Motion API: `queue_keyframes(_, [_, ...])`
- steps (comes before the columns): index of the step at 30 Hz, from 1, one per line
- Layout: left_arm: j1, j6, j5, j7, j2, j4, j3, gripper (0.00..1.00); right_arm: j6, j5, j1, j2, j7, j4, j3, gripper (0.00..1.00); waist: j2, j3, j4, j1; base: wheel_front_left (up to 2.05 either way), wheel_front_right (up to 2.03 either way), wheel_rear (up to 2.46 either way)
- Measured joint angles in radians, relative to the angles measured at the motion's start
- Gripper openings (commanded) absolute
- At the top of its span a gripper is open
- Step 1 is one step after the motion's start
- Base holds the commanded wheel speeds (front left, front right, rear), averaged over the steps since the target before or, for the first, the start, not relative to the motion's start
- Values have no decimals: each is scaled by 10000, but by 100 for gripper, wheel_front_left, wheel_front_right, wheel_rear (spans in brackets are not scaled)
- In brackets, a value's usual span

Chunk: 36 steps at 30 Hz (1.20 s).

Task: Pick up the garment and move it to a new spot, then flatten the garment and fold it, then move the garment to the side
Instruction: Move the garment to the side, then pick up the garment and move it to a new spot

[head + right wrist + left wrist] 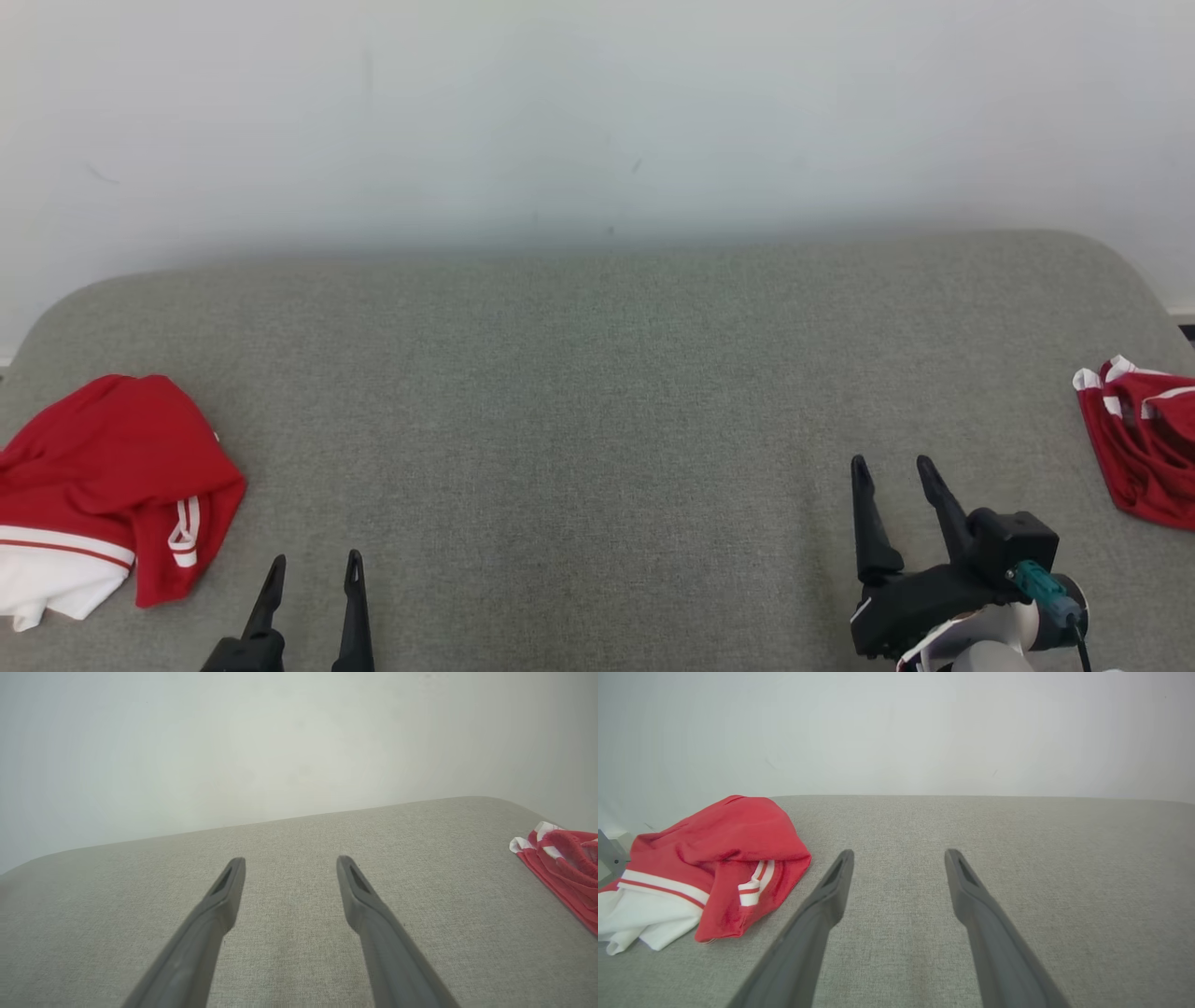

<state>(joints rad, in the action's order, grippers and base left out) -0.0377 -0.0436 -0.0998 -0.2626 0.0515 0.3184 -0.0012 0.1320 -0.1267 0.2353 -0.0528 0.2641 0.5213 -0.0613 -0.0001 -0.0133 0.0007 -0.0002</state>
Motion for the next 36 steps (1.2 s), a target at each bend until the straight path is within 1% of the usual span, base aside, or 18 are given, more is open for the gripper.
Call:
queue_keyframes(7, [211, 50, -77, 0, 0, -40, 127, 100, 0, -150, -266, 4, 0, -67, 230, 100, 0, -259, 67, 0, 0, 0, 0])
queue_keyframes(16, [309, 77, -113, 0, -2, -71, 138, 100, 0, -297, -307, 4, 0, -35, 397, 100, 1, -203, 27, 2, 0, 0, 0])
queue_keyframes(21, [281, 84, -150, 0, -4, -96, 46, 100, 0, -318, -302, 2, 0, 25, 385, 100, 1, -129, 138, 1, 0, 0, 0])
queue_keyframes(28, [214, 140, -167, 0, -4, -109, 23, 100, 0, -399, -302, 2, 0, 38, 500, 100, 1, -49, 604, 2, 0, 0, 0])
queue_keyframes(36, [233, 155, -128, 0, -6, -107, 128, 100, 0, -545, -481, 4, 2, 4, 706, 100, 1, 5, 1540, 2, 0, 0, 0])
